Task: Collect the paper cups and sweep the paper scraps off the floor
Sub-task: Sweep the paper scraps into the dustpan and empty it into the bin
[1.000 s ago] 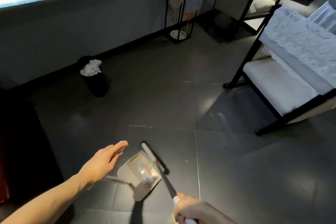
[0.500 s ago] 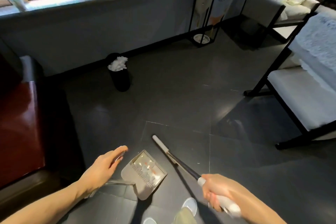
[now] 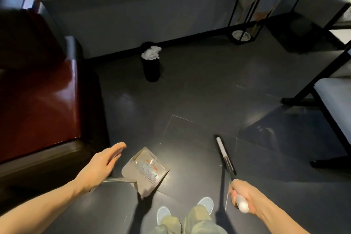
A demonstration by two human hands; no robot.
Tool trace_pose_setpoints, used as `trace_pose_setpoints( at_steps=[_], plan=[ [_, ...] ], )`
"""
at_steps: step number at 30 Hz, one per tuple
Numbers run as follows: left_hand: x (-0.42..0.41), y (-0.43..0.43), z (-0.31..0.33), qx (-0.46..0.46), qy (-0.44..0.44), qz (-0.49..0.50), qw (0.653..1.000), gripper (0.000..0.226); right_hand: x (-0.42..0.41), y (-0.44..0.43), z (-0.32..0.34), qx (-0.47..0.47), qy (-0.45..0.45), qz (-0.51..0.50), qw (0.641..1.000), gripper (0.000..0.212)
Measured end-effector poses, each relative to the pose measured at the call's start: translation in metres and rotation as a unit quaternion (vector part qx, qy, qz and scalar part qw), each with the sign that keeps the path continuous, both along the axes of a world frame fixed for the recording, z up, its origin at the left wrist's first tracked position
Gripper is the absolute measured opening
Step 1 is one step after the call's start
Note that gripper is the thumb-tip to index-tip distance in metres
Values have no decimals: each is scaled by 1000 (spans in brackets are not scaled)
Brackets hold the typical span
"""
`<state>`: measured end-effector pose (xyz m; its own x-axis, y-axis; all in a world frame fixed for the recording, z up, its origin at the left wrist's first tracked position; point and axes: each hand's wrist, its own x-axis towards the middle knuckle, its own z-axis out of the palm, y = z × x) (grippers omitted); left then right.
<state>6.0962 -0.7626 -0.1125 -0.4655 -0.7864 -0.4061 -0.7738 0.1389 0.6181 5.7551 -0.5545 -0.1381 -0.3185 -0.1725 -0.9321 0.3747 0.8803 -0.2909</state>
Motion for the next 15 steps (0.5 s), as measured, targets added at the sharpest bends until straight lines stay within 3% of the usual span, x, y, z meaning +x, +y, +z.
trace_pose_setpoints(
  at_steps=[5,9,13,15],
  plan=[
    [10,1,-8,-3,-1,31,1000,44,32,-36,-2,-27,-78,-40,996,35],
    [10,-5,-11,-7,-7,51,999,44,55,-63,3,-15,-113,22,993,34],
    [10,-15,-13,-12,-9,51,999,46,80,-87,11,9,-118,104,988,46],
    [12,-19,-14,-12,-4,55,998,46,93,-93,15,19,-151,120,981,38]
  ],
)
